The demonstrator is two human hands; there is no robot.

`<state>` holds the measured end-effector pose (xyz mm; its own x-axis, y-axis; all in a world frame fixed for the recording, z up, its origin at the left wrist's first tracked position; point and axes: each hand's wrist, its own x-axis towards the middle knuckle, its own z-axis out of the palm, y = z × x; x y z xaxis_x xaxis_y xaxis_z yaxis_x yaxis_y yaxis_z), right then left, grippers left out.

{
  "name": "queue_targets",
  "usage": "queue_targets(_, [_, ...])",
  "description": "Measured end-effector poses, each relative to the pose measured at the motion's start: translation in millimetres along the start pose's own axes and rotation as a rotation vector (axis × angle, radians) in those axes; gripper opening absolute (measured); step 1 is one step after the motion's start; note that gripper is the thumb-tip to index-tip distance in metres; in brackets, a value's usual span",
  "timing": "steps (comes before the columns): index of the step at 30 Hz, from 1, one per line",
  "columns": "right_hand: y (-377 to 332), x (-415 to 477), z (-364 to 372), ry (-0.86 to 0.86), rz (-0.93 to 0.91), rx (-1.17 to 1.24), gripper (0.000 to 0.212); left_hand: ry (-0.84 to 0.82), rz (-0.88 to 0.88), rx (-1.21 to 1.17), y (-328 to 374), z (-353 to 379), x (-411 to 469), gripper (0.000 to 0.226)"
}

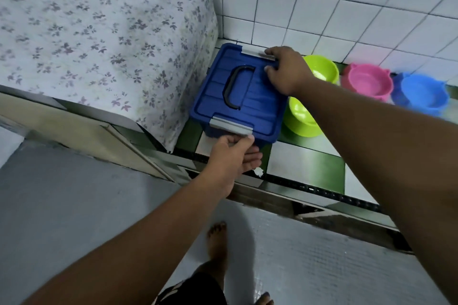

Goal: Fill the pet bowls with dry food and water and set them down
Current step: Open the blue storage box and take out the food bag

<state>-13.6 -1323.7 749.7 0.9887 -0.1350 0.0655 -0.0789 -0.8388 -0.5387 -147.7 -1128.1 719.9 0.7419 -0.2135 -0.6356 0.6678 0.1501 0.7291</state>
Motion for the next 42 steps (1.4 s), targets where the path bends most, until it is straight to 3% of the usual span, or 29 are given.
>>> queue_targets(4, [16.6,-66.3,-15.9,0.111,-0.027,0.081,0.042,-0.083,0.103,0.338,-17.2,21.7,-28.3,0.027])
queue_targets(11, [75.5,-235.8,-18.0,0.297,0.063,0.207,0.033,-0.122,0.227,0.666,-81.8,34.4,-56.9,0.023])
queue_targets(17, [126.4,-367.8,17.1,0.283,0.278,0.216,0.017,-0.195,0.15,0.819,-151.0,21.8,-57.3,0.007])
queue_targets(21, [139.4,-418.2,52.7,0.196,0.414,0.275,0.01,-0.274,0.093,0.901,-188.4,13.6,-37.6,0.007])
queue_targets(25, [163.6,-426.3,106.7,0.051,0.539,0.345,0.009,-0.364,0.015,1.02,-222.5,-4.6,9.3,0.012])
queue_targets(29, [200.9,-401.5,179.6,-0.006,0.574,0.487,0.008,-0.349,-0.017,1.111,-272.4,-22.1,88.9,0.021])
queue_targets(31, [222.2,-382.8,215.7,0.008,0.608,0.593,0.015,-0.305,-0.005,1.104,-299.1,-27.7,130.9,0.029])
queue_targets(35, [267.8,-337.1,270.5,0.013,0.673,0.719,0.036,-0.25,-0.002,1.108,-352.1,-31.3,216.5,0.067])
queue_targets(40, [335.2,-283.8,330.2,0.116,0.648,0.666,0.064,-0.268,0.064,1.104,-400.2,-26.7,299.2,0.036])
queue_targets(42, [356.7,-270.5,348.6,0.17,0.614,0.644,0.072,-0.257,0.063,1.112,-421.1,-30.7,335.8,0.063])
